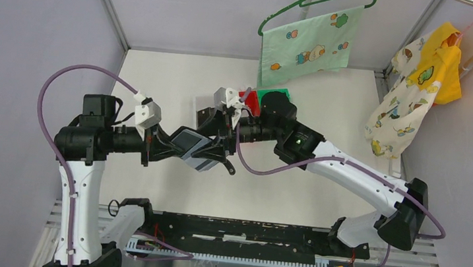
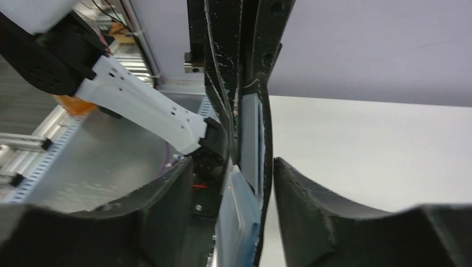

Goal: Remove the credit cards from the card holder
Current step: Remove the credit card from the card holder.

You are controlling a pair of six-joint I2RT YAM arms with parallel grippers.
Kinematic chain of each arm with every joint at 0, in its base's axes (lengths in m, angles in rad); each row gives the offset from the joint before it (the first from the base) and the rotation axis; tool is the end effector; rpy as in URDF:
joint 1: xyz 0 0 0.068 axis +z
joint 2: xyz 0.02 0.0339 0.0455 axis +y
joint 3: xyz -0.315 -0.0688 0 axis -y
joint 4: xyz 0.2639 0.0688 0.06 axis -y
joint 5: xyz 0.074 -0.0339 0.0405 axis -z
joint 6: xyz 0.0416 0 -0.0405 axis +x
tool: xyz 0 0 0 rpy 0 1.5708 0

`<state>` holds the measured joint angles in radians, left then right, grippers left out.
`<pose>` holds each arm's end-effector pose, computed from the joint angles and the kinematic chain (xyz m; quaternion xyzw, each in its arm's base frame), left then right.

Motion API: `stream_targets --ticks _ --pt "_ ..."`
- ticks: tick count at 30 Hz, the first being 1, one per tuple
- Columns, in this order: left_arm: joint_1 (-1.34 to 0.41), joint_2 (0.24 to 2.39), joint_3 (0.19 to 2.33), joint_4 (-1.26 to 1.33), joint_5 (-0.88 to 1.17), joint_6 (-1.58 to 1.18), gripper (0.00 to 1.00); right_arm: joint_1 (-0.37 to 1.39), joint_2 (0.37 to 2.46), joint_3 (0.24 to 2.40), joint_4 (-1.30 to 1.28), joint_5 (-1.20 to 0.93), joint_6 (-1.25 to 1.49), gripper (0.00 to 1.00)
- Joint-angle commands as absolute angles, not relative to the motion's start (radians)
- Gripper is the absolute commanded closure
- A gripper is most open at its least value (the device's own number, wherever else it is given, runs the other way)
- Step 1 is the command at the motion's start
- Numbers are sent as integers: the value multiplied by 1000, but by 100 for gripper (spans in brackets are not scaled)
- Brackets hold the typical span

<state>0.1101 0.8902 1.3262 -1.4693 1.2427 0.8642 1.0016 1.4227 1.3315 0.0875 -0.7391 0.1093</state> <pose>0.0842 -0.0303 0.4491 0.4323 0.6719 -0.3949 0.4535 0.1632 0.3070 0.4604 -0.5150 0.4859 0.5645 0.4243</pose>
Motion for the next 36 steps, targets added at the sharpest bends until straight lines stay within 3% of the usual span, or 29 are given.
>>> stream_targets --ticks 1,4,9,11,12,15,19,23,31,35,36 --pt "109 901 1365 -1465 1369 764 98 1005 1441 1393 172 -819 195 51" --pt "101 899 1361 -1465 1376 750 98 1006 1456 1397 197 -833 237 72" --pt "90 889 1353 -1465 1374 741 98 1006 1471 1402 209 -854 289 99" --pt "89 888 1355 -1465 1376 738 98 1006 1476 1405 192 -861 289 100" --pt "88 889 1357 -1465 1377 734 92 1005 1476 1406 185 -866 290 100" --pt "89 899 1363 -1465 1393 714 58 1004 1474 1395 171 -878 291 100" --pt "88 912 1374 -1453 1429 676 51 1003 1462 1369 179 -877 297 100" --pt "89 918 1375 -1444 1456 645 56 998 1459 1365 186 -874 305 100" --pt "89 922 1399 -1383 1473 530 79 984 1444 1333 189 -882 300 100" --pt "88 922 1395 -1352 1465 509 97 980 1439 1326 199 -882 302 100" --pt "88 922 1393 -1346 1458 502 98 979 1437 1324 206 -881 305 99"
